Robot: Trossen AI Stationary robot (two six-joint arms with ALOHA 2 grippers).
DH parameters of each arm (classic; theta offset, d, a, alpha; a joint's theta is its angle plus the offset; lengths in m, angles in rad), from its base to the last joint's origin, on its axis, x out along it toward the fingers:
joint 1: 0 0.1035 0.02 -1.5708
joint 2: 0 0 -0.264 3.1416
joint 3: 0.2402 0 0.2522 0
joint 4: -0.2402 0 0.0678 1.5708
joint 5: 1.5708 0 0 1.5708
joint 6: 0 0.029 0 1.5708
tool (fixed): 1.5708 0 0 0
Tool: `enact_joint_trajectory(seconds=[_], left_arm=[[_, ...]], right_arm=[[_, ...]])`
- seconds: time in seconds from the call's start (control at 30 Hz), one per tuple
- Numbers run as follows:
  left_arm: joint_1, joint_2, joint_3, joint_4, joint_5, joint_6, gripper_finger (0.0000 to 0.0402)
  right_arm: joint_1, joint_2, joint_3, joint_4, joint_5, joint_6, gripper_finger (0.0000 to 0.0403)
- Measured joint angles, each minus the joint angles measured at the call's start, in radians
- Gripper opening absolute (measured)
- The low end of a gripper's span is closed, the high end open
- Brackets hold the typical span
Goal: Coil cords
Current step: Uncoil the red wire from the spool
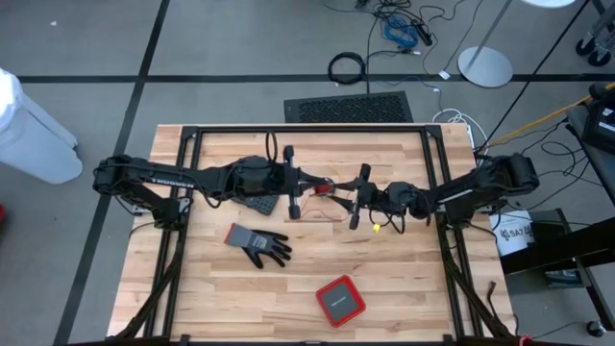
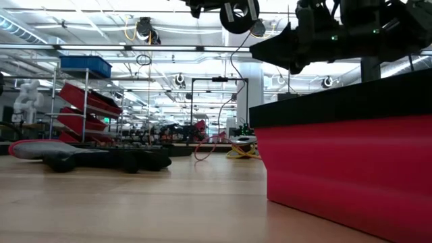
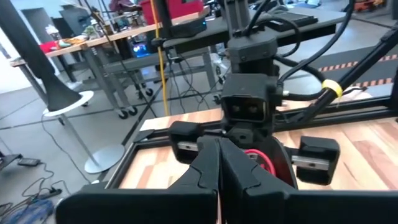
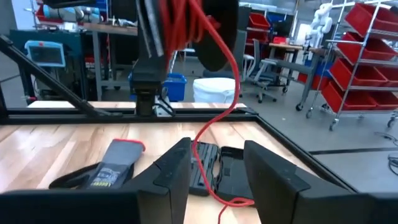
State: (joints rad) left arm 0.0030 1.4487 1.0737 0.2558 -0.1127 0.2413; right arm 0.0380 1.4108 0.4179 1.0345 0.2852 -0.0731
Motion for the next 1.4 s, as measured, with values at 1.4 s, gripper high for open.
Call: enact_joint_trajectory(seconds=[1.4], left_arm=[[-0.003, 0.003, 0.0, -0.268, -0.381, 0.11, 0.0]], right_arm=[[0.021, 0.065, 0.087, -0.005, 0.127, -0.008, 0.0]])
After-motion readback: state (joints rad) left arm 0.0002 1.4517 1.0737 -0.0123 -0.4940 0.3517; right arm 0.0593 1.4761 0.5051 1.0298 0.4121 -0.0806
